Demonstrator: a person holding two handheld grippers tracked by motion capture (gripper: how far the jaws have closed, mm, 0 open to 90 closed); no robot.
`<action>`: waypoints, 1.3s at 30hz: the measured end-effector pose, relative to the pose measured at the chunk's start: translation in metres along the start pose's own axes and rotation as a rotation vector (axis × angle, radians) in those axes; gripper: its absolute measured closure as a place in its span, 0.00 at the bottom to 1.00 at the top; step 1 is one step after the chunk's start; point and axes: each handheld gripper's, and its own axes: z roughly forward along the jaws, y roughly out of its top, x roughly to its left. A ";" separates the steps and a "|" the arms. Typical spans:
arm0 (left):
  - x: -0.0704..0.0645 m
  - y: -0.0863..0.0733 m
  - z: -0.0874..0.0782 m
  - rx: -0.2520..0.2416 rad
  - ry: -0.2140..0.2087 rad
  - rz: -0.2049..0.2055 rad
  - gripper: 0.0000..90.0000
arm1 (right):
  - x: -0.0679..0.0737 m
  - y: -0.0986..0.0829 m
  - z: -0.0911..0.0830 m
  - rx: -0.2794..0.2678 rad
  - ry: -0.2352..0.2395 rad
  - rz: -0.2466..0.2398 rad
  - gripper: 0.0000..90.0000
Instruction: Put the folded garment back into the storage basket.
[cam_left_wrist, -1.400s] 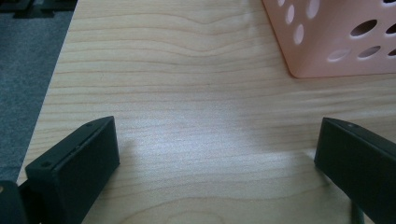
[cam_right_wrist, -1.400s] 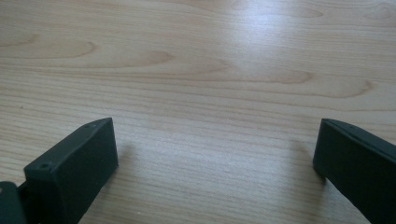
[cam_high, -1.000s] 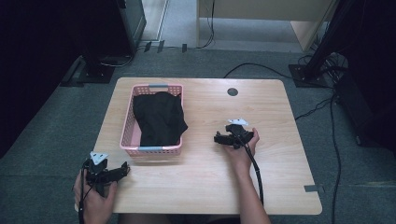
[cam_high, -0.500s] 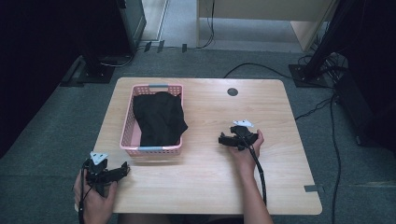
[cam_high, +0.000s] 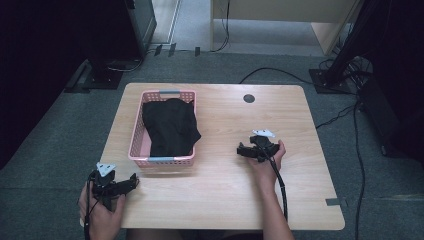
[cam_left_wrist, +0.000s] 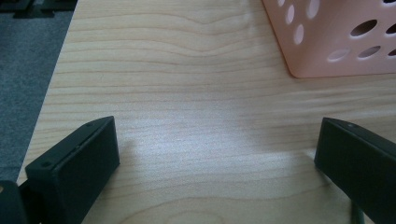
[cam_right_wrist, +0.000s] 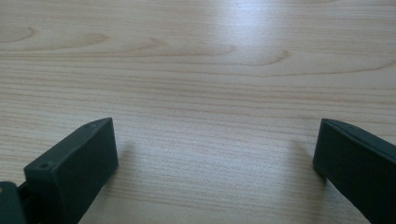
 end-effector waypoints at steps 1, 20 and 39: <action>0.000 0.000 0.000 0.000 0.000 -0.001 0.00 | -0.001 0.000 0.000 0.000 -0.001 -0.001 0.00; 0.000 0.000 0.000 0.000 0.000 -0.001 0.00 | -0.012 -0.004 -0.004 0.000 -0.013 0.012 0.00; 0.000 0.000 0.000 0.000 0.000 0.000 0.00 | -0.023 -0.007 -0.008 0.000 -0.026 0.025 0.00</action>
